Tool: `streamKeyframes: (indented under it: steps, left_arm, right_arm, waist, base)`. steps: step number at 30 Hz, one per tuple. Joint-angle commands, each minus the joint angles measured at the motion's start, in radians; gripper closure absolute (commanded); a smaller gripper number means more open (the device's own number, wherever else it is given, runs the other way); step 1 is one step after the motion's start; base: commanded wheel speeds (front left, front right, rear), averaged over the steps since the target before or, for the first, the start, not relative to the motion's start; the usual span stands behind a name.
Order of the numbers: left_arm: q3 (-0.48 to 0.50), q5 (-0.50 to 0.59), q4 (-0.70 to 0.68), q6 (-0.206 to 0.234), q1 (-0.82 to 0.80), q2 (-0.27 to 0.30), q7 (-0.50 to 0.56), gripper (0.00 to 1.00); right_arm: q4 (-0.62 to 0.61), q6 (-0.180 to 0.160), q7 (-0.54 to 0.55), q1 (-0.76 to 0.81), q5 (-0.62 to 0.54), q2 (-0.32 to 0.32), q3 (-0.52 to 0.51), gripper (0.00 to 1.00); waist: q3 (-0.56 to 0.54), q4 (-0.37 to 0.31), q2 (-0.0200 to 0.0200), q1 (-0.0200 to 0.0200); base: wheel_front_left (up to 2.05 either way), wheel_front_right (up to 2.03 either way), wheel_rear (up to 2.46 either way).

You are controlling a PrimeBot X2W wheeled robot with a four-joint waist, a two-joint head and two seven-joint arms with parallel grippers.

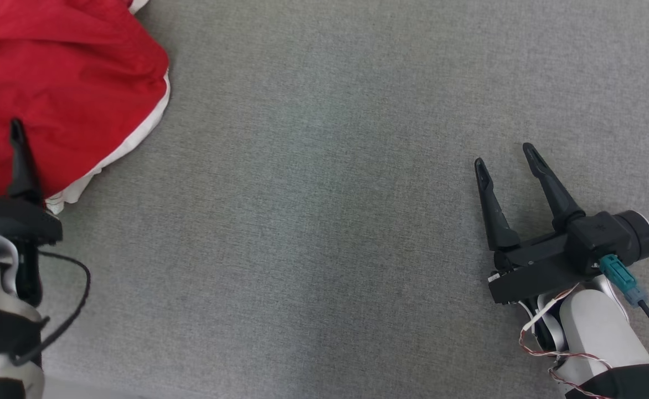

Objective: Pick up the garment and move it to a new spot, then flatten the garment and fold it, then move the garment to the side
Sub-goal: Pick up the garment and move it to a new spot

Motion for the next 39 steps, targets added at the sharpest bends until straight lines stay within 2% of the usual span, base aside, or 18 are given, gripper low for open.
streamKeyframes:
  steps: [1,2,4,10,23,29,39]
  left_arm:
    - [0.001,0.005,0.005,0.004,-0.018,0.011,-0.003,0.00]
    - [0.002,0.007,0.011,0.003,-0.025,0.016,-0.004,0.00]
    - [-0.002,0.012,0.006,0.000,-0.031,0.011,-0.003,1.00]
    - [-0.001,0.028,-0.029,-0.004,-0.022,0.014,-0.004,1.00]
    - [-0.062,0.076,-0.272,-0.025,-0.057,0.039,-0.004,1.00]
    - [-0.152,0.038,-0.341,-0.034,-0.116,0.043,-0.004,1.00]
    - [-0.390,-0.070,-0.450,-0.037,-0.181,0.045,0.048,1.00]
  right_arm:
    - [0.009,0.000,0.000,0.009,-0.013,-0.001,-0.006,0.00]
    - [0.010,0.000,0.000,0.011,-0.012,0.000,-0.010,0.00]
    - [0.011,0.000,0.000,0.018,-0.013,0.003,-0.019,0.00]
    - [0.011,0.000,0.000,0.033,-0.013,0.018,-0.035,0.00]
    - [0.017,0.000,-0.001,0.052,0.012,0.066,-0.049,0.00]
    - [0.023,0.000,-0.001,0.084,0.027,0.098,-0.064,0.00]
    - [0.029,0.000,-0.001,0.132,0.045,0.150,-0.070,0.00]
  waist:
    - [0.013,-0.011,-0.0002,-0.0001]
    - [0.016,-0.013,-0.0002,-0.0001]
    - [0.019,-0.014,-0.0002,-0.0001]
    - [0.008,-0.012,-0.0002,-0.0001]
    - [-0.098,-0.024,-0.0002,-0.0001]
    - [-0.160,-0.054,-0.0002,-0.0001]
    - [-0.224,-0.157,-0.0002,-0.0001]
  base:
    - [0.00,0.00,0.00]
    - [0.00,0.00,0.00]
    - [0.00,0.00,0.00]
    - [0.00,0.00,0.00]
    - [0.00,0.00,0.00]
    - [0.00,0.00,0.00]
    - [0.00,0.00,0.00]
